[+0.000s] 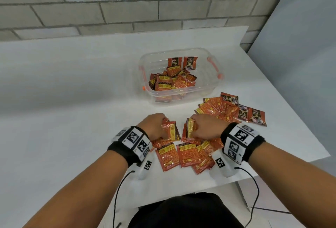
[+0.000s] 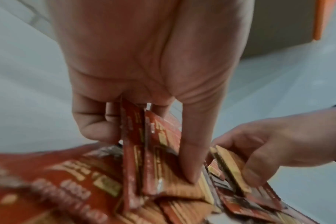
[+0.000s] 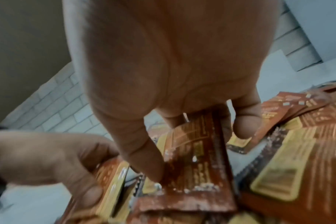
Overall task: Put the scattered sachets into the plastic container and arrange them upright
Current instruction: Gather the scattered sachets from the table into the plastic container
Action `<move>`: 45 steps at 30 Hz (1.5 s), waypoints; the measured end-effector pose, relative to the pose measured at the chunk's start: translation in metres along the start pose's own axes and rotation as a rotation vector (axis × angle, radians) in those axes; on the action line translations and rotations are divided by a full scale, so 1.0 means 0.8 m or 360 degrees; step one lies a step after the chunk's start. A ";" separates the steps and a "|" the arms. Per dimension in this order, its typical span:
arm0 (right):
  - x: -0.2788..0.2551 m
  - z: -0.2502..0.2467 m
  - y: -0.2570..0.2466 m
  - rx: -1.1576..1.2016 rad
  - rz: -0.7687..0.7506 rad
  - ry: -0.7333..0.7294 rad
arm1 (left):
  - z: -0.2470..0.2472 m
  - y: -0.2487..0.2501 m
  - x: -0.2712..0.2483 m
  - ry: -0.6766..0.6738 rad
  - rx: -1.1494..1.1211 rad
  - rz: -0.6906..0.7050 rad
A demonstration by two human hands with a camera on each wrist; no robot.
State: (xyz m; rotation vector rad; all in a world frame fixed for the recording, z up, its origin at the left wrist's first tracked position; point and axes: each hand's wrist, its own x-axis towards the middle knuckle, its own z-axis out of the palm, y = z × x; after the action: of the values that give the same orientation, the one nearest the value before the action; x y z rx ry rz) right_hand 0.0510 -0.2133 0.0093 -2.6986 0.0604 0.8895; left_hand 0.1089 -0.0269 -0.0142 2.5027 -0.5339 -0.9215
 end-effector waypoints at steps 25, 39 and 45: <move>-0.004 -0.045 0.013 0.0551 -0.0133 0.0241 | -0.048 -0.009 -0.026 0.0381 -0.0730 0.0162; 0.143 -0.181 -0.011 0.1254 0.0226 0.0804 | -0.171 0.048 0.096 0.0861 -0.1059 -0.0218; 0.167 -0.178 -0.008 0.0993 0.0343 0.0627 | -0.159 0.067 0.145 0.0889 -0.0557 -0.0511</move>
State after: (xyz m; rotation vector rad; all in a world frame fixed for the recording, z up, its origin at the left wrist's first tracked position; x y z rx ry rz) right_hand 0.2416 -0.2419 0.0410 -2.2450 0.6136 0.2943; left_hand 0.2656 -0.0961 0.0413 2.3960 0.1967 -0.3353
